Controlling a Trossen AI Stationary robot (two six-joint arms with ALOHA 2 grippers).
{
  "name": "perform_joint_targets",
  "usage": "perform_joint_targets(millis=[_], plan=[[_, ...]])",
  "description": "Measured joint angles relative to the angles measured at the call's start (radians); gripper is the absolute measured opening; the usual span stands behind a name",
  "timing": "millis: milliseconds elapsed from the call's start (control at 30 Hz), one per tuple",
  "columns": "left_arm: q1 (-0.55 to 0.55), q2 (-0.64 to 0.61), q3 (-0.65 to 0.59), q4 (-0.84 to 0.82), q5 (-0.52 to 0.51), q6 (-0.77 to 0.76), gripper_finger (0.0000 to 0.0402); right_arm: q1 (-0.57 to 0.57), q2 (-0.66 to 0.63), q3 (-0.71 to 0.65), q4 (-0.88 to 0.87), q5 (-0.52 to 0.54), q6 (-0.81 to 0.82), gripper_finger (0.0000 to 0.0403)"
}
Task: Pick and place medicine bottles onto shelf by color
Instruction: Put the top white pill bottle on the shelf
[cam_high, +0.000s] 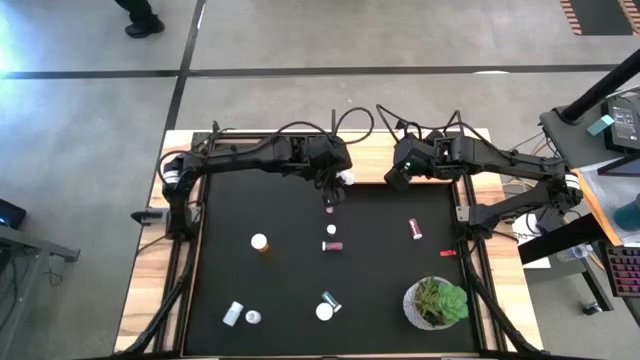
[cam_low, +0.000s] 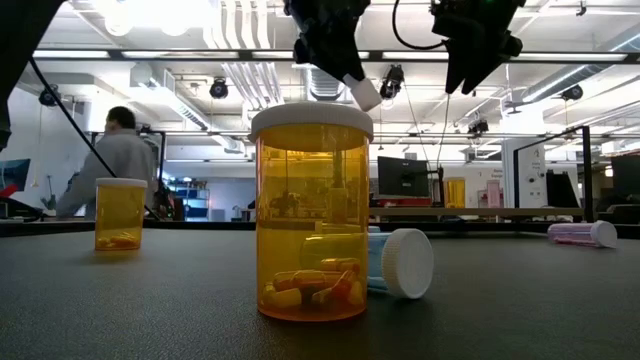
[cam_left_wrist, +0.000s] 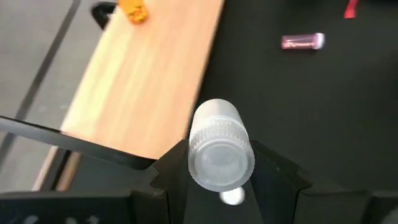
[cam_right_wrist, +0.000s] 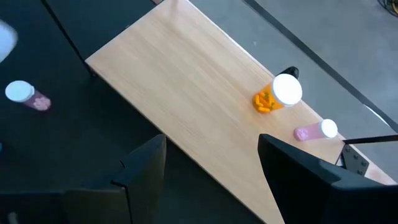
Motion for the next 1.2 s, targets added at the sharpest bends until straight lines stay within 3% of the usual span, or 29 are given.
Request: perform_joint_targets(millis=[133,233,600,1200], plan=[[0.049,0.003,-0.003,-0.004,0.014,0.036,0.0125,0.0,0.0,0.0,0.01,0.0,0.012,0.0244],[0.068,0.003,-0.007,-0.003,0.084,0.036,0.0125,0.0,0.002,0.0,0.04,-0.001,0.013,0.0244],[0.021,0.019,-0.098,0.088,0.135,0.026,0.0125,0.0,0.003,0.0,0.091,-0.003,0.014,0.0244],[-0.037,0.212,-0.108,0.126,0.184,-0.137,0.0125,0.0,0.015,-0.001,0.088,-0.002,-0.011,0.0244]])
